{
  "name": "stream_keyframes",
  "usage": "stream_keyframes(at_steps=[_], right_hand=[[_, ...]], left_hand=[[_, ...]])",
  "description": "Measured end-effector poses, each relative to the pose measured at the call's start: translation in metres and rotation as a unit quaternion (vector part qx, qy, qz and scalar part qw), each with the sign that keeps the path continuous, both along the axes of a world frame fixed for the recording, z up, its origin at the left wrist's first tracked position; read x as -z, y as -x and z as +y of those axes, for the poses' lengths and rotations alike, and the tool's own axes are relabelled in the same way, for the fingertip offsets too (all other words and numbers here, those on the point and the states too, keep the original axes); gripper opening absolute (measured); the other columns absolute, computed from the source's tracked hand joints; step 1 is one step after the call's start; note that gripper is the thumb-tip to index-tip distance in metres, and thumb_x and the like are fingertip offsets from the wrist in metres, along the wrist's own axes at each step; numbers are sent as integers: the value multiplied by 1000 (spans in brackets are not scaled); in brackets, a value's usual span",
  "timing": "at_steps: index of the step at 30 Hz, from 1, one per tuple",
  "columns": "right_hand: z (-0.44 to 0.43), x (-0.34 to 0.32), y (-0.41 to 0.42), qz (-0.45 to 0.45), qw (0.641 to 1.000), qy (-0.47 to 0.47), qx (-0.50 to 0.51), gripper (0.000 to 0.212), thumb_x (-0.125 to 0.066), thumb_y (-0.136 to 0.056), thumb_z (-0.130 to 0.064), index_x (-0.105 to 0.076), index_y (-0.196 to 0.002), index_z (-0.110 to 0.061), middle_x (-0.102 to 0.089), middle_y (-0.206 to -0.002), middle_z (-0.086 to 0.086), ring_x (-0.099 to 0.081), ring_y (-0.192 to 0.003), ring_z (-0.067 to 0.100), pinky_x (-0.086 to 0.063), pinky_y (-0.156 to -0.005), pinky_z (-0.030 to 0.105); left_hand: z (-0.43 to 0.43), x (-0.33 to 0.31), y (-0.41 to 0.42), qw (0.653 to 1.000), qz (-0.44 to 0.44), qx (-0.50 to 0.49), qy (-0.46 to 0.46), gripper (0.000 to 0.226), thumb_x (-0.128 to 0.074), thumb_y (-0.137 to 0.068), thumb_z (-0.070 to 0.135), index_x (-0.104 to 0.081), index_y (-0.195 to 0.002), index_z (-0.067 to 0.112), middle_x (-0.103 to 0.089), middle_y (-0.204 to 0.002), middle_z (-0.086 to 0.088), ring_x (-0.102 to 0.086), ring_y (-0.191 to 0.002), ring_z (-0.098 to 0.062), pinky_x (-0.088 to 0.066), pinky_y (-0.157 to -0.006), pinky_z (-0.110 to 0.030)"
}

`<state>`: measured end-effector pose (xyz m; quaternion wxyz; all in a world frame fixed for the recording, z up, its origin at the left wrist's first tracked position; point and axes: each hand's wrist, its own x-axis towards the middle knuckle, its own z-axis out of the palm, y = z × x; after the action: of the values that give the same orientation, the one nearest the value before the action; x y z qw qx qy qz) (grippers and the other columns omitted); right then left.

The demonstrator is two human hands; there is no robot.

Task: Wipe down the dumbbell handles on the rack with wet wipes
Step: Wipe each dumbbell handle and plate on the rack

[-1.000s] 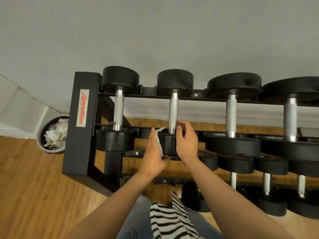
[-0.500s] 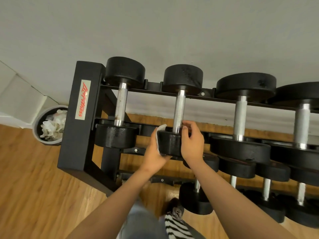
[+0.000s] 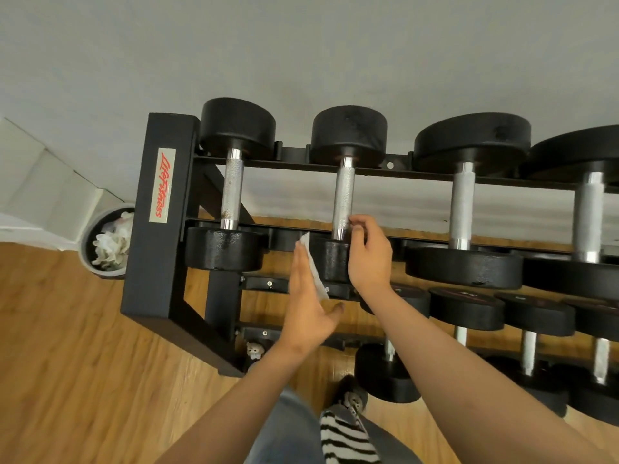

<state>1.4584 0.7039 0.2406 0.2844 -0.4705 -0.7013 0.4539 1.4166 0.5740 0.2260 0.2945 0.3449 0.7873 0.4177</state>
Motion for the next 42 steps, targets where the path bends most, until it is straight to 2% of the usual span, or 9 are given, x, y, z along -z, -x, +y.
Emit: stream_keyframes(at_steps=[5,9,12,16,22,26,30,34,42], right_hand=[[0,0,-1,23,1000,17,3,21,-41,-103,-17,-61,-112,-17,-65,-102,-3,-62,-93,10,-53,-80,28],[5,-9,-14,88,989,118,-2,24,-39,-105,-17,-58,-117,-14,-62,-108,-5,-60,-100,5,-52,-94,33],[-4,-15,-40,118,987,103,37,27,-38,-105,-16,-54,-127,-18,-56,-124,-6,-51,-116,0,-40,-105,25],[-38,-23,-55,96,995,-27,-24,30,-42,-102,-11,-55,-127,-23,-48,-139,-7,-41,-132,3,-31,-112,21],[-66,-26,-22,-137,945,-242,-171,54,-23,-100,-32,-39,-148,-11,-30,-158,5,-17,-149,16,-7,-120,36],[-65,-7,-14,-268,900,-289,-188,56,-24,-100,-30,-32,-151,-8,-23,-159,8,-14,-149,22,-6,-119,42],[-56,-2,-28,-254,891,-302,-224,57,-23,-100,-32,-23,-153,-11,-17,-162,5,-9,-151,19,-3,-123,37],[-34,-8,-26,-219,929,-214,-209,60,-13,-99,-42,2,-153,-20,6,-162,-2,12,-149,11,8,-120,31],[-49,3,-38,-136,961,-128,-205,58,-14,-101,-39,8,-152,-23,20,-159,-7,21,-147,8,10,-120,34]], left_hand=[[8,-16,-14,952,263,144,59,120,-69,-82,45,24,-151,13,29,-160,-7,26,-147,-21,6,-121,-39],[16,-30,-13,920,318,217,80,116,-63,-82,35,29,-148,9,34,-156,-11,32,-145,-21,12,-121,-40],[11,-37,-4,933,257,243,64,107,-59,-90,26,32,-145,17,39,-155,0,35,-143,-12,15,-119,-30],[3,-49,4,985,104,125,-61,89,-57,-93,5,4,-153,32,6,-161,17,7,-148,4,1,-115,-9],[-6,-34,30,991,123,-43,-36,59,-45,-103,15,-18,-155,18,-14,-163,5,-8,-149,-4,-12,-124,-35],[0,-29,38,991,110,-69,-31,53,-38,-105,22,-20,-154,16,-20,-162,0,-13,-149,-9,-14,-123,-33],[26,-33,39,995,21,-88,-30,52,-36,-106,26,-22,-155,15,-21,-162,-1,-16,-149,-12,-15,-121,-30],[66,-39,35,973,-153,-166,-40,49,-31,-107,33,-26,-154,20,-26,-160,0,-23,-147,-16,-19,-117,-32],[75,-28,34,972,-93,-213,-24,41,-36,-106,35,-45,-143,21,-49,-146,1,-42,-135,-15,-31,-108,-28]])
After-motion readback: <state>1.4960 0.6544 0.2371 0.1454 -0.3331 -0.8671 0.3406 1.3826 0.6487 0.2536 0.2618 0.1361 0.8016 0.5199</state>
